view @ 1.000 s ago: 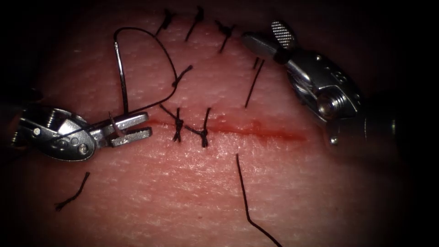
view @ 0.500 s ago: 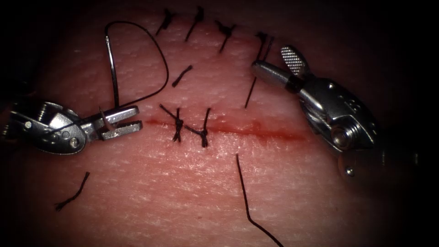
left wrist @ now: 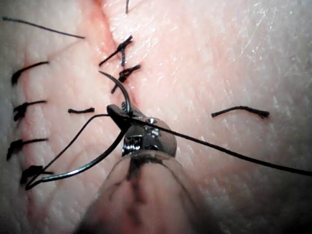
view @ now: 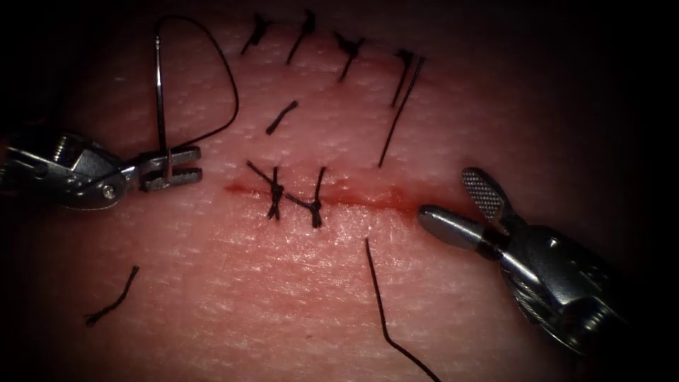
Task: Wound Closure
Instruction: Set the needle down from the left gripper.
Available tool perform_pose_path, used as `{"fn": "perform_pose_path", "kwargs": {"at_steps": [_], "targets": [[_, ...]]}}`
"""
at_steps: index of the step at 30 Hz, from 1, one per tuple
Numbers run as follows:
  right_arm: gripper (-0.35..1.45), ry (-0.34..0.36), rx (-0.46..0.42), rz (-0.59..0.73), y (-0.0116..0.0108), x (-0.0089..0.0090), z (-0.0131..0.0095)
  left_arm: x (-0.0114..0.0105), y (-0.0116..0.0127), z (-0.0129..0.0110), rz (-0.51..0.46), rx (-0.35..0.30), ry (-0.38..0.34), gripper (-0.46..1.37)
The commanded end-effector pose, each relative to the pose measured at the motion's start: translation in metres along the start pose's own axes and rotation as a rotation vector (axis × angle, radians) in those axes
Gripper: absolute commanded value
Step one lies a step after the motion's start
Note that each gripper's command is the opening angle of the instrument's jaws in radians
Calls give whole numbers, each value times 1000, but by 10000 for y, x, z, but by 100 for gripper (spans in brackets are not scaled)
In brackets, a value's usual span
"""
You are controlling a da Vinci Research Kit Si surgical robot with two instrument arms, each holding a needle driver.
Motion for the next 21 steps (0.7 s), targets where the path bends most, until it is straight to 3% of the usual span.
{"fn": "perform_pose_path", "kwargs": {"at_steps": [1, 9, 13, 19, 20, 21], "targets": [[121, 0, 3, 0, 0, 0, 0, -4, -3, 3, 25, -47, -17, -35], [121, 0, 2, 0, 1, 0, 2, -29, -19, 17, 148, -177, -118, -35], [120, 0, 2, 0, 2, 0, 2, -47, -22, 28, 202, -291, -212, -35], [121, 0, 3, 0, 2, 0, 2, -59, -21, 28, 204, -327, -261, -35], [121, 0, 3, 0, 2, 0, 2, -59, -20, 25, 175, -336, -264, 0], [120, 0, 3, 0, 2, 0, 2, -59, -20, 24, 158, -337, -268, 12]]}}
